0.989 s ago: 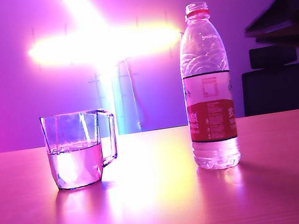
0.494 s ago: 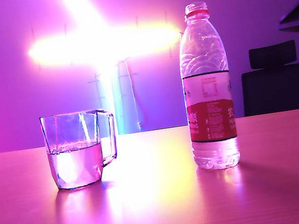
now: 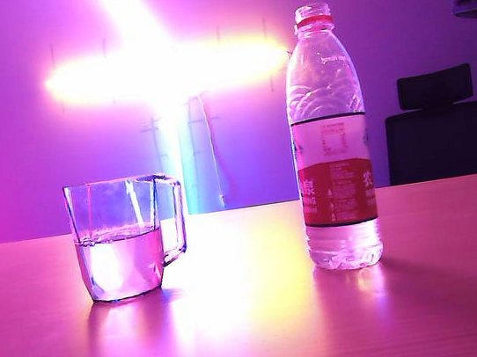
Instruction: Pick up the mineral water bottle on the table and pour water into the mug until it's half full.
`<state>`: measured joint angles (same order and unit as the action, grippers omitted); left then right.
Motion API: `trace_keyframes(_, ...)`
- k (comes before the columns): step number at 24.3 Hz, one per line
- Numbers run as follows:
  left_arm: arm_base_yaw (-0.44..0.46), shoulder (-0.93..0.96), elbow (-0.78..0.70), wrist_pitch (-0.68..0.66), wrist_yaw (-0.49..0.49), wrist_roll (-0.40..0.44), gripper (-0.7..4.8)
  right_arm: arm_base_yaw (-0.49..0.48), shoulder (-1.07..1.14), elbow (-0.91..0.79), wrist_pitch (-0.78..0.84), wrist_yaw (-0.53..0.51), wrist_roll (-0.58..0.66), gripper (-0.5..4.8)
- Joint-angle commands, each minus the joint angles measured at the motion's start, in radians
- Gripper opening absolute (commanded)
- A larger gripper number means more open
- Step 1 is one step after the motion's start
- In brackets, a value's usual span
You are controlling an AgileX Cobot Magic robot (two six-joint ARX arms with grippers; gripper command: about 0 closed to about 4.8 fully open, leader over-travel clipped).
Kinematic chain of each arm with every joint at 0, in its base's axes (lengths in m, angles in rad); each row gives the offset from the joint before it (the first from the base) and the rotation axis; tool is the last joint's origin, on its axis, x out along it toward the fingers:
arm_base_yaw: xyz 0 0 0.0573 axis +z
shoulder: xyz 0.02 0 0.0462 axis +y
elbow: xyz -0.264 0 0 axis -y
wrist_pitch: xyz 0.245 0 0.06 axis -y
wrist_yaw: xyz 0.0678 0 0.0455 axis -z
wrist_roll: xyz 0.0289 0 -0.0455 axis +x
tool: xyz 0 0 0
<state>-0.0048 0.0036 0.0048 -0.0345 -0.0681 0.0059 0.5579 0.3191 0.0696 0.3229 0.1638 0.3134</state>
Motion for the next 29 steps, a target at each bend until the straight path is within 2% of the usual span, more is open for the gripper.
trace_keyframes(1, -0.001, 0.002, 0.004, 0.013, 0.002, -0.003, -0.02, 0.000, 0.000, 0.006, 0.017, 0.002, 0.000, -0.08)
trace_keyframes(5, -0.001, 0.002, 0.004, 0.013, 0.002, -0.003, -0.02, 0.000, 0.000, 0.006, 0.017, 0.002, 0.000, -0.08)
trace_keyframes(8, -0.001, 0.002, 0.004, 0.013, 0.002, -0.003, -0.02, -0.009, -0.032, 0.006, -0.002, 0.068, -0.085, -0.08)
trace_keyframes(10, -0.001, 0.002, 0.004, 0.013, 0.002, -0.003, -0.02, -0.044, -0.097, 0.005, -0.068, 0.061, -0.130, -0.08)
trace_keyframes(14, -0.001, 0.002, 0.004, 0.013, 0.003, -0.003, -0.02, -0.198, -0.246, -0.015, -0.182, -0.123, -0.181, -0.08)
trace_keyframes(16, -0.001, 0.002, 0.004, 0.012, 0.001, -0.003, -0.02, -0.315, -0.323, -0.035, -0.200, -0.210, -0.205, -0.08)
trace_keyframes(17, -0.001, 0.002, 0.004, 0.013, 0.001, -0.003, -0.02, -0.406, -0.320, -0.039, -0.191, -0.278, -0.211, -0.08)
trace_keyframes(20, -0.002, 0.002, 0.004, 0.013, 0.004, -0.003, -0.02, -0.522, -0.320, -0.045, -0.193, -0.345, -0.214, -0.08)
trace_keyframes(21, -0.002, 0.002, 0.004, 0.012, 0.001, -0.003, -0.02, -0.545, -0.320, -0.047, -0.200, -0.345, -0.218, -0.08)
trace_keyframes(26, -0.001, 0.002, 0.004, 0.013, 0.003, -0.003, -0.02, -0.534, -0.320, -0.069, -0.217, -0.235, -0.263, -0.08)
trace_keyframes(29, -0.001, 0.002, 0.004, 0.013, 0.003, -0.003, -0.02, -0.550, -0.320, -0.069, -0.245, -0.229, -0.264, -0.08)
